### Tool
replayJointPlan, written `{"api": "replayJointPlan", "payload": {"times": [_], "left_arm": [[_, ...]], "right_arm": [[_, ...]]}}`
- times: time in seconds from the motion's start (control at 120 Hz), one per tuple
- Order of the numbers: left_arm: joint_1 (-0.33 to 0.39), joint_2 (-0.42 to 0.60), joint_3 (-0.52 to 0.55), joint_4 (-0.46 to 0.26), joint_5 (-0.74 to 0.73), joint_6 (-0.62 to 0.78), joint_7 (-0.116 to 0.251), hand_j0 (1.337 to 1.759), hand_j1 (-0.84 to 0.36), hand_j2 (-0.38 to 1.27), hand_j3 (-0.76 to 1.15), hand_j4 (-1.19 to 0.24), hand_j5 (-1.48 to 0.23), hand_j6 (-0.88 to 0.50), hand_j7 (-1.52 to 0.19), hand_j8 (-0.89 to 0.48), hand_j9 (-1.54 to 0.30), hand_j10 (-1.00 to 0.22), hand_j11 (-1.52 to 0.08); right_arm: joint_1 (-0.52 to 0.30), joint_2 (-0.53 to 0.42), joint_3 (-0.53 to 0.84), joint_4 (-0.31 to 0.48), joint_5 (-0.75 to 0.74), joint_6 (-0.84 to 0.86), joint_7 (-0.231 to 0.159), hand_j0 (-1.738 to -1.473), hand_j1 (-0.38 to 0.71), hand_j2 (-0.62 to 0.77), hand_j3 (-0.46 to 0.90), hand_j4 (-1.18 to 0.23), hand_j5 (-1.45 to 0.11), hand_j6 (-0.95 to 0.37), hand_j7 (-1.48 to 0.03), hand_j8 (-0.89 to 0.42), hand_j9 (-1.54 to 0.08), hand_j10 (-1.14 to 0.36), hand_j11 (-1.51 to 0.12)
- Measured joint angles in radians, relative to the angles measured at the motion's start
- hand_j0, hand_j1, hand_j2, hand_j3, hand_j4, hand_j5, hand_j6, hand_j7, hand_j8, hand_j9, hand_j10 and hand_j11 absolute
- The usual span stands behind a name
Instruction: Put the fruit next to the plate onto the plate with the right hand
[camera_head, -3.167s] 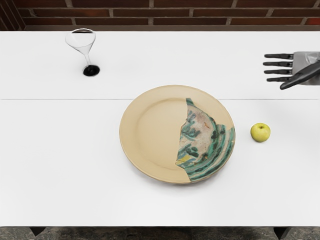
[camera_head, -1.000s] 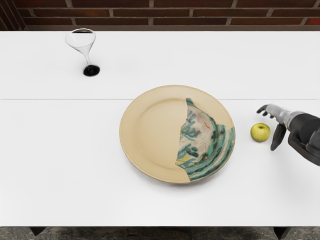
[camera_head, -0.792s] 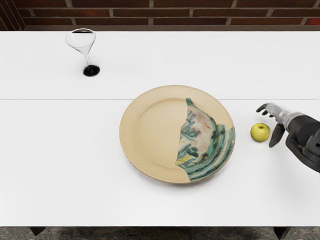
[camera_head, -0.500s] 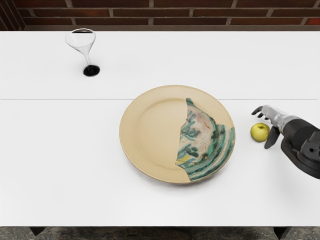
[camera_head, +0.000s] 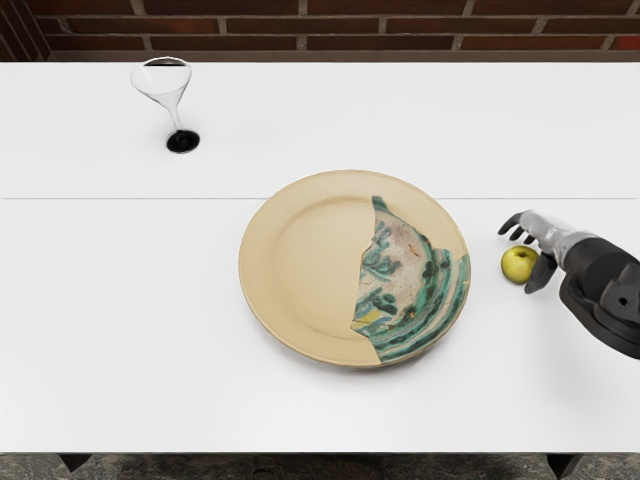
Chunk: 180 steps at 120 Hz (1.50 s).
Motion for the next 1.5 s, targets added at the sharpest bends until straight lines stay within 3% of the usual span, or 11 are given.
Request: {"api": "replayJointPlan", "payload": {"times": [0.667, 1.217, 1.5], "left_arm": [[0.003, 0.0, -0.001, 0.0, 0.0, 0.0, 0.0, 1.658, 0.35, 0.0, 0.0, 0.0, 0.0, 0.0, 0.0, 0.0, 0.0, 0.0, 0.0], [0.003, 0.0, -0.001, 0.0, 0.0, 0.0, 0.0, 1.658, 0.35, 0.0, 0.0, 0.0, 0.0, 0.0, 0.0, 0.0, 0.0, 0.0, 0.0], [0.004, 0.0, -0.001, 0.0, 0.0, 0.0, 0.0, 1.658, 0.35, 0.0, 0.0, 0.0, 0.0, 0.0, 0.0, 0.0, 0.0, 0.0, 0.0]], "right_arm": [[-0.009, 0.0, 0.0, 0.011, -0.001, -0.001, 0.0, -1.657, 0.21, -0.08, 0.0, -0.47, -0.61, -0.47, -0.61, -0.47, -0.61, -0.47, -0.61], [0.011, -0.032, 0.0, 0.042, -0.002, 0.001, 0.0, -1.657, 0.24, 0.13, 0.0, -0.57, -0.74, -0.5, -0.74, -0.5, -0.75, -0.56, -0.75], [0.012, -0.039, 0.001, 0.056, -0.001, 0.002, 0.0, -1.655, 0.24, 0.15, 0.0, -0.63, -0.86, -0.45, -0.84, -0.45, -0.86, -0.63, -0.86]]}}
